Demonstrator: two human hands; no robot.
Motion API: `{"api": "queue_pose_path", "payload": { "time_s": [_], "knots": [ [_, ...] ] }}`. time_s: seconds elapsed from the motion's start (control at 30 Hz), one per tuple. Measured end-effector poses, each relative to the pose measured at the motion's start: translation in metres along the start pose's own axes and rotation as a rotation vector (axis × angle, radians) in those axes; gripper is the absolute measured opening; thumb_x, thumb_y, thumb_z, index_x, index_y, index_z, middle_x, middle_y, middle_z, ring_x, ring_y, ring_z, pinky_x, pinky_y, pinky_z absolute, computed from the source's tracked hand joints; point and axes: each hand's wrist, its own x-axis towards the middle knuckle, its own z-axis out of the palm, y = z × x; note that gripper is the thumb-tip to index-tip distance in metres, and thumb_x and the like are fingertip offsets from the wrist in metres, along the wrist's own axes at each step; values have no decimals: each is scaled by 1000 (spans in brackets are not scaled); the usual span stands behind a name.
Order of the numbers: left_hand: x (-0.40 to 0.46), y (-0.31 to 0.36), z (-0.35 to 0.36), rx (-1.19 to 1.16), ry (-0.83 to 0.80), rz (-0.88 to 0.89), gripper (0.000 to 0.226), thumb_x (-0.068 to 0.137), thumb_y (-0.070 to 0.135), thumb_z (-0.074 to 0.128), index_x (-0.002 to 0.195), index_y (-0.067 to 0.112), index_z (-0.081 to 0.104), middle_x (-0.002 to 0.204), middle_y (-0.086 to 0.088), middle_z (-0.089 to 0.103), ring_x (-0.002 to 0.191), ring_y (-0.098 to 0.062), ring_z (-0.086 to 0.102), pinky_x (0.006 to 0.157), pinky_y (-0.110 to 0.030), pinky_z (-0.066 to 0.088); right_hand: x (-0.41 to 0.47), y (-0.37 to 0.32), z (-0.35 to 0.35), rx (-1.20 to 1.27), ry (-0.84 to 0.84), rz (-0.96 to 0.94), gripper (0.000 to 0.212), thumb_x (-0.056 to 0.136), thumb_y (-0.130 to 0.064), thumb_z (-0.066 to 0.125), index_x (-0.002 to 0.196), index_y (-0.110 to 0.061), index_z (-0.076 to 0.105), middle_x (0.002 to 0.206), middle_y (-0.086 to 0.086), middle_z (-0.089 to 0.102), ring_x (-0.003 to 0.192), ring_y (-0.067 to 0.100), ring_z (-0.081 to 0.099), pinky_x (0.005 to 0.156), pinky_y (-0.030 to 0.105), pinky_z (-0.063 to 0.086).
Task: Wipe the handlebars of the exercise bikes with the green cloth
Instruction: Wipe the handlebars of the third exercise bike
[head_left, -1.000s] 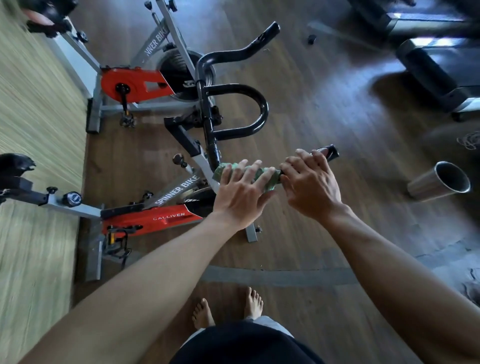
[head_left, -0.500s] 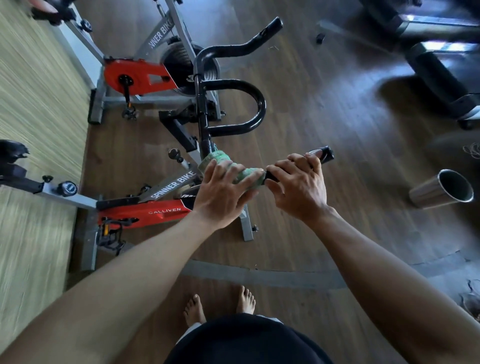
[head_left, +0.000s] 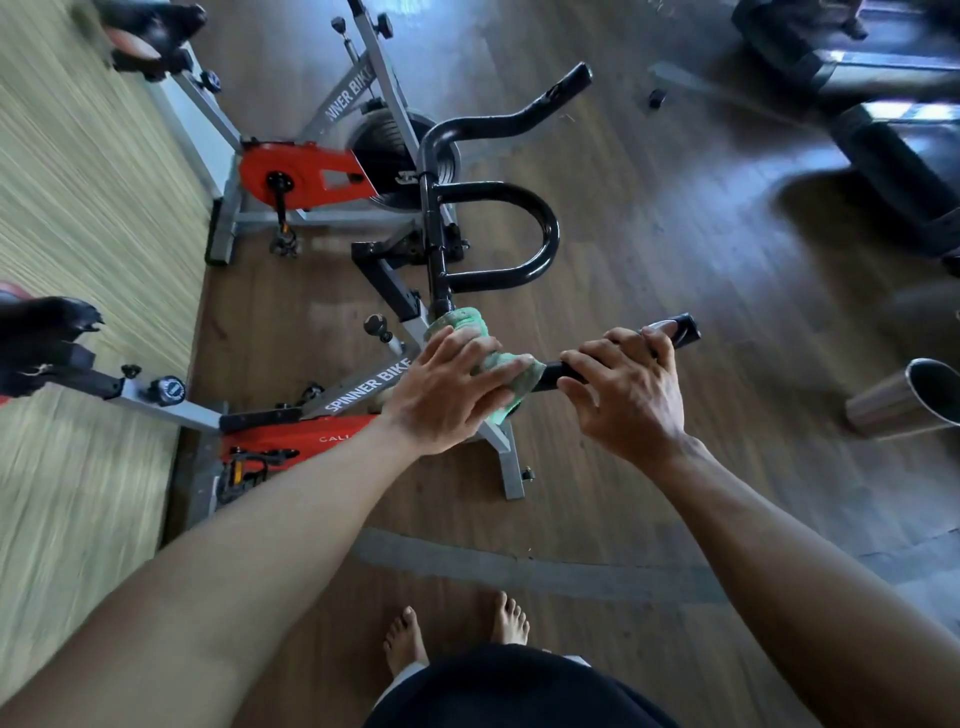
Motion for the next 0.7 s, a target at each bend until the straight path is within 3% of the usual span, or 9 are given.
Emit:
{"api": "queue_pose_path", "payload": {
  "time_s": [0.13, 0.3, 0.43, 0.57, 0.7],
  "knots": [
    [11, -41, -11, -9, -94, 88, 43, 103, 48, 33, 123, 23, 61, 128, -12, 55, 129, -34, 44, 113, -50, 33, 0, -1, -1, -2, -14, 4, 27, 88, -42, 60, 104, -24, 72, 102, -6, 72, 108, 25, 60, 104, 43, 27],
    [15, -50, -17, -113, -94, 51, 41, 104, 40, 33, 111, 18, 67, 138, -16, 46, 141, -37, 28, 117, -53, 26, 0, -3, -1, 9, -10, 15, 26, 88, -40, 62, 105, -23, 72, 104, -5, 72, 110, 26, 59, 106, 45, 27],
    [-4, -27, -5, -170, -28, 52, 37, 103, 36, 38, 119, 16, 64, 134, -16, 49, 138, -40, 29, 118, -53, 24, -1, -4, -1, 0, -22, 21, 25, 89, -40, 62, 106, -23, 71, 106, -6, 72, 111, 26, 59, 106, 45, 26],
    [14, -62, -16, -124, -78, 162, 43, 105, 38, 29, 115, 15, 63, 134, -18, 47, 138, -35, 30, 117, -53, 28, -1, -3, -2, -9, -16, 12, 25, 89, -40, 62, 106, -24, 71, 106, -6, 71, 109, 25, 58, 106, 45, 27],
    [22, -70, -13, -170, -114, 71, 50, 105, 41, 22, 111, 17, 65, 142, -18, 42, 145, -38, 22, 118, -55, 23, 0, -3, 0, -20, -21, 13, 25, 89, -41, 62, 106, -24, 70, 106, -6, 71, 111, 25, 58, 107, 45, 26]
  ]
}}
